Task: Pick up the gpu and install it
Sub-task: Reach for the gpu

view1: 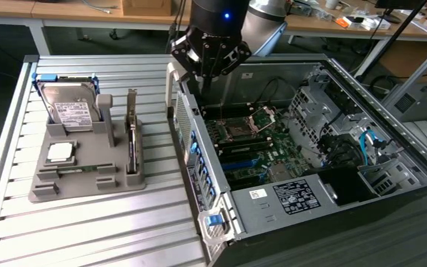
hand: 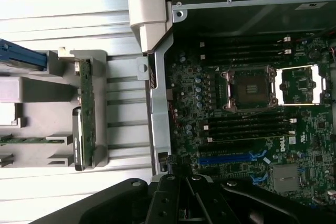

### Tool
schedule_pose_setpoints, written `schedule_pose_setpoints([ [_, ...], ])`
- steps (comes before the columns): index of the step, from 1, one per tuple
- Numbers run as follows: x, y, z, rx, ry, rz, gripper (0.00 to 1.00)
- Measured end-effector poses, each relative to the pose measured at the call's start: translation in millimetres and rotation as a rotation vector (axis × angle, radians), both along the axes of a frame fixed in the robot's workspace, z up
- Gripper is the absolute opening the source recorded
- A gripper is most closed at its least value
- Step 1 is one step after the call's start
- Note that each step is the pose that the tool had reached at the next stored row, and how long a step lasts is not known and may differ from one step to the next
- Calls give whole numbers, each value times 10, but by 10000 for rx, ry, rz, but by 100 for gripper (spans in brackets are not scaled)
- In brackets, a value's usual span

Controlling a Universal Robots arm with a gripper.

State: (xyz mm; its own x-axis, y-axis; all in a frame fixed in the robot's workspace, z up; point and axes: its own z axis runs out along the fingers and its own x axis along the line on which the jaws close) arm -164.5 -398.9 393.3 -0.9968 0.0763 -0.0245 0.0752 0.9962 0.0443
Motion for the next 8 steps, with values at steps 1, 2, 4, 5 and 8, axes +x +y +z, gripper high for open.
schedule_pose_setpoints([
  [1,-3,0,0,1,0,0,11],
  [2,-6,0,0,0,0,0,11],
  [4,-14,0,0,0,0,1,11],
  [5,-17,0,0,0,0,1,11],
  [8,-28,0,0,1,0,0,11],
])
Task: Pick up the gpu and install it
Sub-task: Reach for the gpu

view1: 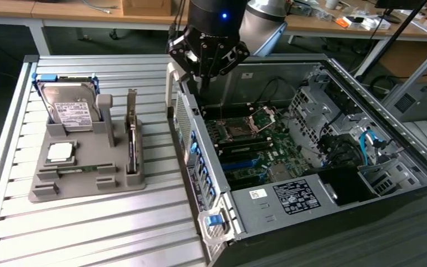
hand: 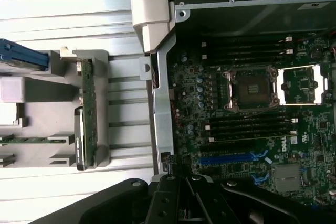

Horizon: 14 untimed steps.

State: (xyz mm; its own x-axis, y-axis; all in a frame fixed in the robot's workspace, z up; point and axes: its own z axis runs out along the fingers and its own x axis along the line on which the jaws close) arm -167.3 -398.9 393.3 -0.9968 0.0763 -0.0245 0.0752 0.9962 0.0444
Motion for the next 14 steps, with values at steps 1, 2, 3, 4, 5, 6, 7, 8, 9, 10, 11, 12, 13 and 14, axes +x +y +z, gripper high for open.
schedule_pose_setpoints([
  [1,-3,0,0,-1,0,1,11],
  [2,-6,0,0,0,0,1,11],
  [3,-9,0,0,-1,1,1,11],
  [4,-12,0,0,0,0,1,11],
  [5,-16,0,0,0,0,1,11],
  [6,-19,0,0,0,0,1,11],
  [7,-22,0,0,0,0,1,11],
  [8,-24,0,0,-1,0,1,11],
  [9,-27,0,0,0,0,1,11],
  [10,-29,0,1,-1,1,1,11],
  [11,-31,0,0,0,0,1,11],
  [12,-33,0,0,0,0,1,11],
  [13,-52,0,1,-1,1,1,11],
  [14,-75,0,0,0,0,1,11],
])
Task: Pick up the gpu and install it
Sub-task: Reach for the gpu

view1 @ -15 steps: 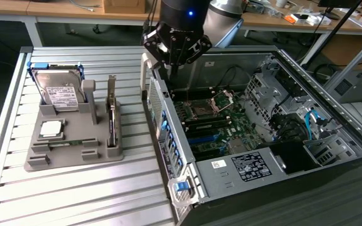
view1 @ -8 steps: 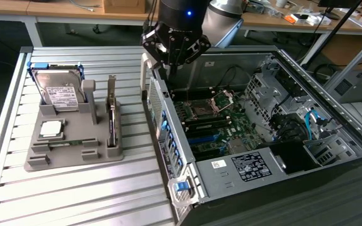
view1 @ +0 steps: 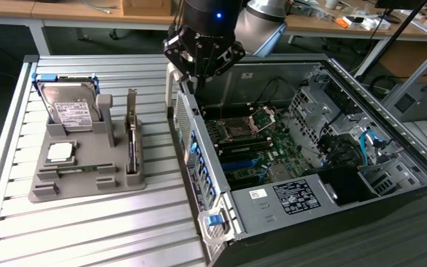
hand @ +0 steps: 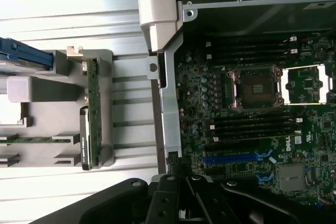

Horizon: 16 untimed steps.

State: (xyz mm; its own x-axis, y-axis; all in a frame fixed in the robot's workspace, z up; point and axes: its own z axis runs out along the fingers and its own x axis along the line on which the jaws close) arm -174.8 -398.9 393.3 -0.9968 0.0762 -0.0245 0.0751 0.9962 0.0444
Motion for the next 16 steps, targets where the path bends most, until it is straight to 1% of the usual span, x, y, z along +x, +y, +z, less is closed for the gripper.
schedule_pose_setpoints([
  [15,-35,0,0,0,0,0,11],
  [16,-52,0,0,0,0,0,11],
])
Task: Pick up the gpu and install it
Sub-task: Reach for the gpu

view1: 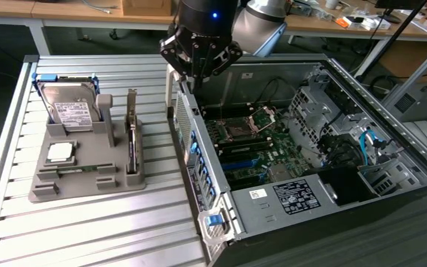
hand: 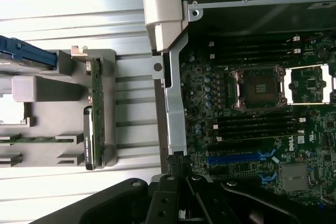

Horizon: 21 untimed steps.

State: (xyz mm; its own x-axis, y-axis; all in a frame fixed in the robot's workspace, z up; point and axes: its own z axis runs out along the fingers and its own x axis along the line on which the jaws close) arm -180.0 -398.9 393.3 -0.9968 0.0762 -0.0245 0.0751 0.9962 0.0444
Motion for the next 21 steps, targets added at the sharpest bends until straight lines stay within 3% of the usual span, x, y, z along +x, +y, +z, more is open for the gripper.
schedule_pose_setpoints([
  [21,-57,0,0,0,0,0,11],
])
